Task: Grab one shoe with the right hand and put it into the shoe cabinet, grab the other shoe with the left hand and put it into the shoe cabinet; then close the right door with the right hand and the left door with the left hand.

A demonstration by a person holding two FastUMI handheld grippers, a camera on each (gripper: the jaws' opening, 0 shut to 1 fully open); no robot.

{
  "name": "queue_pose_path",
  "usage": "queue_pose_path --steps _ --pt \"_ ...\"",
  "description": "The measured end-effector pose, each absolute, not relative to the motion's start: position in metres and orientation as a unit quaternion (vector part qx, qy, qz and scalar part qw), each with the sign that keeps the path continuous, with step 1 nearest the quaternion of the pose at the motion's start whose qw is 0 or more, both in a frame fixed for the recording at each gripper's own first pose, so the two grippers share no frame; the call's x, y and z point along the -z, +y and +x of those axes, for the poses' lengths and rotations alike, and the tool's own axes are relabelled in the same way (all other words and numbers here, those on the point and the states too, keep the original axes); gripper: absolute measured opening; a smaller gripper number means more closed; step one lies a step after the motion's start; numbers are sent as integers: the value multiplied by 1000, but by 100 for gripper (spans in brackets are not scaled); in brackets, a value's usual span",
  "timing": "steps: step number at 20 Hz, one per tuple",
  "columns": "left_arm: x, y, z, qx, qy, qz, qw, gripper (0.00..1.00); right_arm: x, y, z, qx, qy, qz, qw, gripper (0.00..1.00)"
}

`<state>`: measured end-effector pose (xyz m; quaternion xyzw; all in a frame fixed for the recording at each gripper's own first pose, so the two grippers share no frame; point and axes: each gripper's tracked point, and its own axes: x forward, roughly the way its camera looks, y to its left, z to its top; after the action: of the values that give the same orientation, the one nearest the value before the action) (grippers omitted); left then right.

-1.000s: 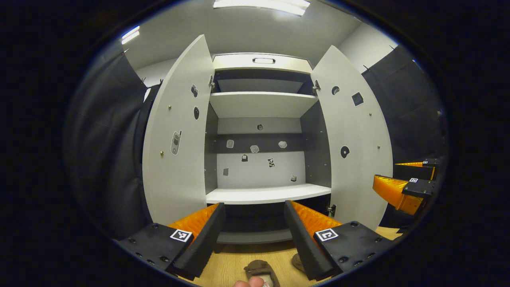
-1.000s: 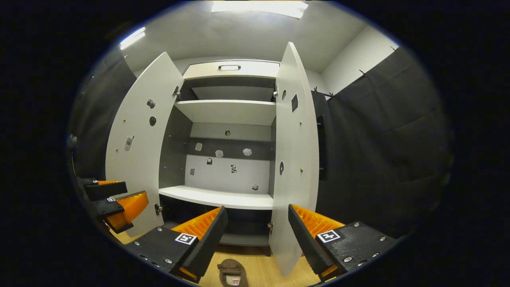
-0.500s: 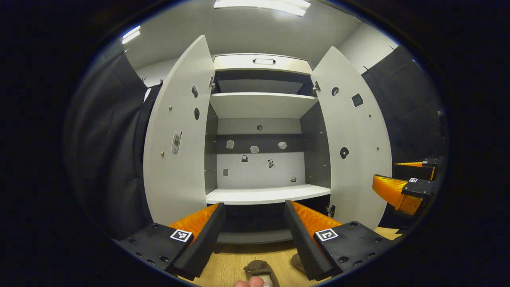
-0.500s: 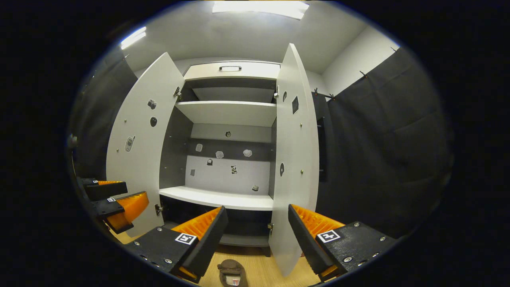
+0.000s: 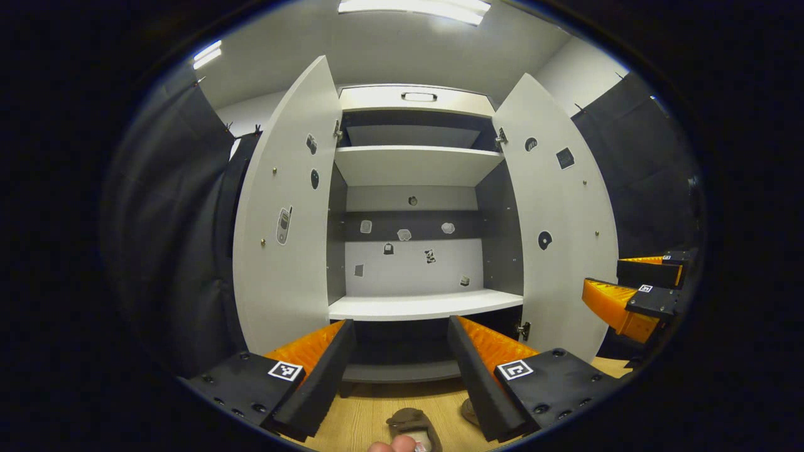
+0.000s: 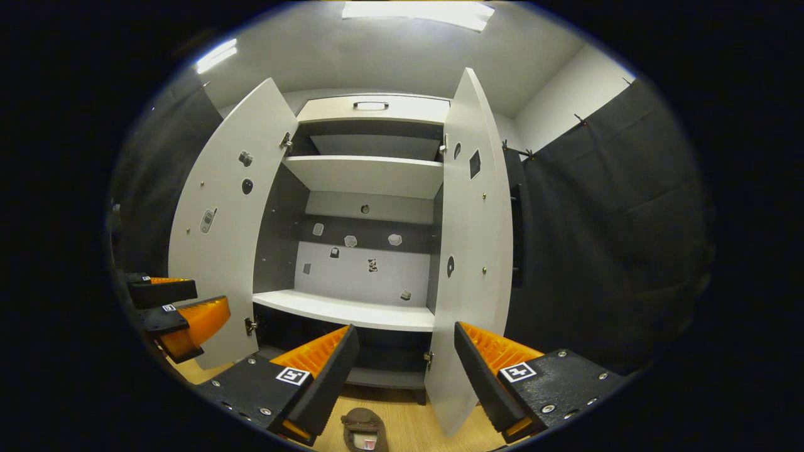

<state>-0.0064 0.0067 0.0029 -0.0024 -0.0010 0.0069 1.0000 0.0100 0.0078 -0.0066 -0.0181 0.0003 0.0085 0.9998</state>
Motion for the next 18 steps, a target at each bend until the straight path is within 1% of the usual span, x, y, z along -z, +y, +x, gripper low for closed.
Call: queue_pose_path --steps 5,7,11,16,17,18 --pt "-4 14 -8 -18 -2 -2 1000 96 65 24 40 -38 54 -20 998 94" --pt "-2 13 -10 -17 1 -6 1000 96 106 32 52 -54 87 -25 994 94" --pt "-7 19 -12 -25 -7 -2 1000 97 191 37 47 -63 173 -6 983 94" --pt "-1 26 -13 -31 1 -13 999 96 279 41 32 -82 261 -41 961 94" --pt "0 28 -13 -33 2 -14 999 99 297 43 27 -86 282 -44 955 95" --pt "1 30 -14 -35 2 -13 999 97 315 43 22 -85 305 -43 948 95"
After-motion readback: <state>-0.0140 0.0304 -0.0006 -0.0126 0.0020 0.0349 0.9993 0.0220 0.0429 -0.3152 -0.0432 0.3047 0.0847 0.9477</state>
